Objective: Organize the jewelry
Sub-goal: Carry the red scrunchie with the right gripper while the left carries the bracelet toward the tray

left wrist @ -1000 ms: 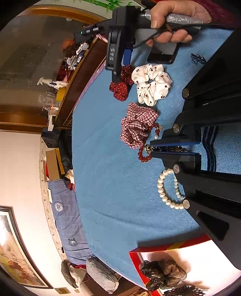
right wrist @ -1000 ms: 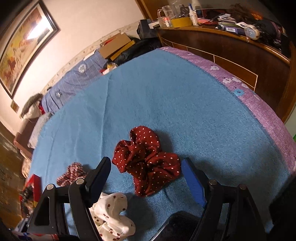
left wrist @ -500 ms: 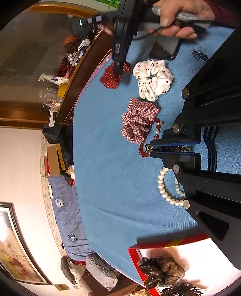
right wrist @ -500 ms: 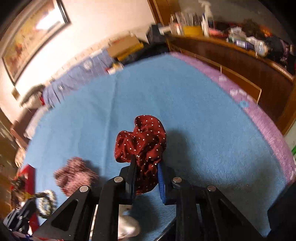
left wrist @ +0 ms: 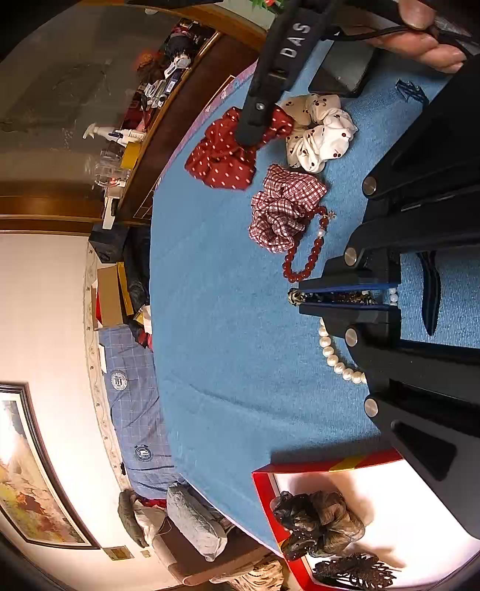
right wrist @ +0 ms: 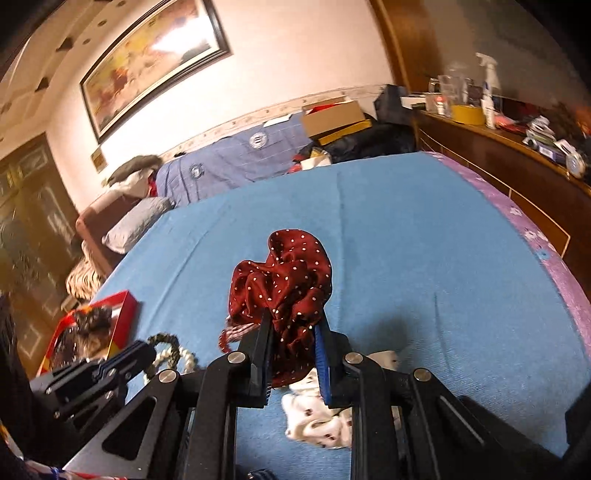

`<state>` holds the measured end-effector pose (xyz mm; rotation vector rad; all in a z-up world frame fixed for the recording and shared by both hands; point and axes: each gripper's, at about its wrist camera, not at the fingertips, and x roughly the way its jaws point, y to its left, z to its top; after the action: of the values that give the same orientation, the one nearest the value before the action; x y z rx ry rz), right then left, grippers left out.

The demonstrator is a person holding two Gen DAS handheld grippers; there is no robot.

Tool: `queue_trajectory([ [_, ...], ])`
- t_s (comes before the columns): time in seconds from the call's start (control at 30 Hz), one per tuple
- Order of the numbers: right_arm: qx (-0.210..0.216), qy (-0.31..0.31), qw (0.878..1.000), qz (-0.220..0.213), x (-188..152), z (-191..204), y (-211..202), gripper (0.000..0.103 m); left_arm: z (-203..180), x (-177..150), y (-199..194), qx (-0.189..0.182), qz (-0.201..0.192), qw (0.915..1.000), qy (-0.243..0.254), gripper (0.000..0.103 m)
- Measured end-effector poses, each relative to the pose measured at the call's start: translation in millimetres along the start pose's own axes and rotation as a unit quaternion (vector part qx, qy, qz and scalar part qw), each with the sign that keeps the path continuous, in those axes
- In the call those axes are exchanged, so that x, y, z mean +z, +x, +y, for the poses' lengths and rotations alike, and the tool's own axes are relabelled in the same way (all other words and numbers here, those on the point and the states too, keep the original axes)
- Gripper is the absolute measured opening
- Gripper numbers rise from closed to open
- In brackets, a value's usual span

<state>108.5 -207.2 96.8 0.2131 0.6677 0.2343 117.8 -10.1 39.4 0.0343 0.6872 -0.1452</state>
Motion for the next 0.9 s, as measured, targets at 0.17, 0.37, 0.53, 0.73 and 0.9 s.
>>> queue_trajectory([
  [0.17,0.005,-0.020,1.000,0.002,-6,11,2,0.020,2,-1,-1,0.006,-0.002,1.0000,-0.003,0.004],
  [0.37,0.013,-0.028,1.000,0.003,-9,17,1,0.021,3,-1,-1,0.013,-0.003,0.9999,-0.007,0.004],
  [0.53,0.018,-0.044,0.999,0.007,-11,23,3,0.021,7,1,-2,0.018,-0.005,0.9997,-0.013,0.004],
  [0.73,0.023,-0.058,0.998,0.005,-14,31,3,0.021,13,2,-6,0.032,-0.012,0.9992,-0.021,0.004],
  [0.9,0.031,-0.066,0.997,0.000,-15,36,2,0.021,19,3,-12,0.048,-0.024,0.9983,-0.025,0.004],
])
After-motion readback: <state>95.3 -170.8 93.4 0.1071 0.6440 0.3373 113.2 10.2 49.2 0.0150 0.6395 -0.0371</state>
